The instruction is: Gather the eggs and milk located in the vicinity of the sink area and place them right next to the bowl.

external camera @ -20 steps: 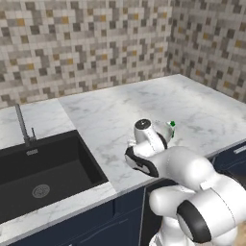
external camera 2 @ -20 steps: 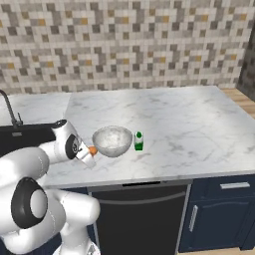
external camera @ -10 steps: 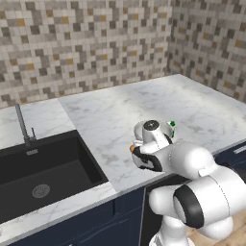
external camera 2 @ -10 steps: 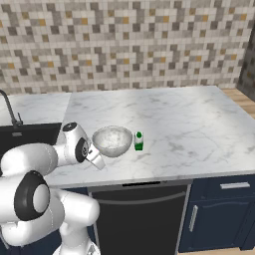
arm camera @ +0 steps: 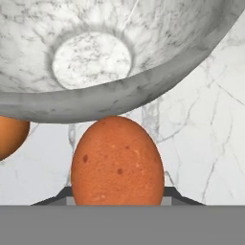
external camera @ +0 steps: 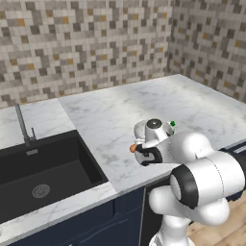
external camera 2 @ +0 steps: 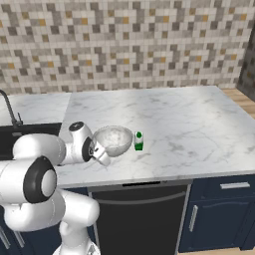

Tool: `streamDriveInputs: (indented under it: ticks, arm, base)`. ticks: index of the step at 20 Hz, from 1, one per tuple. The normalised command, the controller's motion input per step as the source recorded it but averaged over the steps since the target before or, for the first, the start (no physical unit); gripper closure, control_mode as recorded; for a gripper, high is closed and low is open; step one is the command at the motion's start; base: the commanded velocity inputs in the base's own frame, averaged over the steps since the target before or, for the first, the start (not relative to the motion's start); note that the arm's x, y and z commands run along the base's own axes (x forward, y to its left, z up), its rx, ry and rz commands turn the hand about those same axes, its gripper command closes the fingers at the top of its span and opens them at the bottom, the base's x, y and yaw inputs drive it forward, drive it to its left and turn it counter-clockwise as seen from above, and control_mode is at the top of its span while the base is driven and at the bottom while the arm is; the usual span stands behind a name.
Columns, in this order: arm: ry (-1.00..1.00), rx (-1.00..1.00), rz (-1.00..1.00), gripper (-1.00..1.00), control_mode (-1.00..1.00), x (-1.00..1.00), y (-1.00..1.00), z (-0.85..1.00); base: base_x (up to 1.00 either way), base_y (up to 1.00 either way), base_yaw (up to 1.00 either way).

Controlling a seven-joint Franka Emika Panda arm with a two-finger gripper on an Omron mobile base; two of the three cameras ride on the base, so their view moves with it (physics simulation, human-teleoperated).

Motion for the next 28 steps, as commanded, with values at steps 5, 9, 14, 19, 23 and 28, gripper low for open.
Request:
streamDriveInputs:
  ticks: [5, 9, 14, 19, 23, 28]
  arm:
    - [0.00, 0.00, 0.03, 1.00, -1.00, 0.18, 0.00, -0.15]
    - [0.00, 0.00, 0.00, 1.00, -1.00, 0.04, 0.00, -0.16]
    - [0.00, 0.00, 0.00, -1.00, -1.00, 0.00, 0.00, 0.00]
    - [0.00, 0.00, 0.00, -1.00, -1.00, 0.00, 0.00, 0.00]
    - [0.00, 0.00, 0.00, -1.00, -1.00, 0.00, 0.00, 0.01]
    - [0.00, 0.00, 0.00, -1.00, -1.00, -0.50, 0.00, 0.28]
  base:
    - [0.00, 0.00, 0.00]
    - [0.00, 0.00, 0.00]
    - [0.00, 0.00, 0.00]
    - [0.00, 0.00, 0.00]
    - [0.00, 0.00, 0.00]
    - [0.00, 0.00, 0.00]
